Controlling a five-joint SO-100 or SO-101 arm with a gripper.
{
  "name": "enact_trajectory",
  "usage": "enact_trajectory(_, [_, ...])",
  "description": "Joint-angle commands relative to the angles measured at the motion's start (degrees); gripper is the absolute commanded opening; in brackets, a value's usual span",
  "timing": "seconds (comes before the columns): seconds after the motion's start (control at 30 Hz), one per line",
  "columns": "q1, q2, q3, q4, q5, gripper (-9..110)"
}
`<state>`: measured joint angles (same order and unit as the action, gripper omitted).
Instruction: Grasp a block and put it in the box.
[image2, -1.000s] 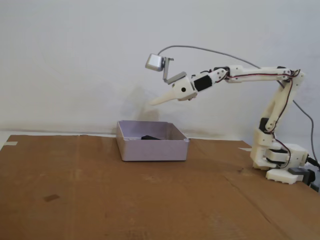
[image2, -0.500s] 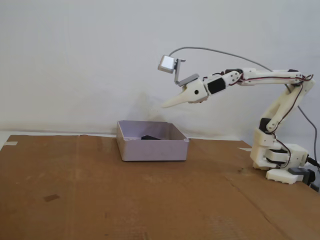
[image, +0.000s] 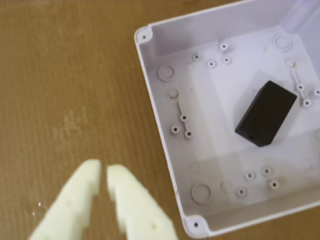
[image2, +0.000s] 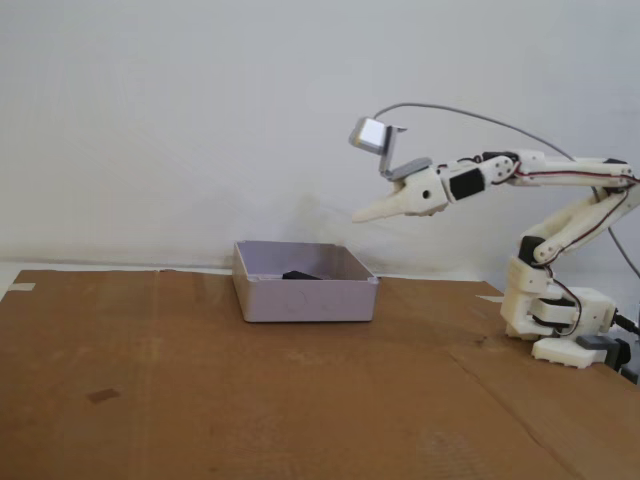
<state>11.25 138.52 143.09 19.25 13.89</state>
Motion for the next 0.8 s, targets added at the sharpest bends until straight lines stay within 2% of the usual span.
enact_trajectory(0.0, [-1.1, 9.3, 1.8, -0.4, 0.1, 0])
enact_trajectory(0.77, [-5.6, 32.7, 23.4, -0.4, 0.1, 0])
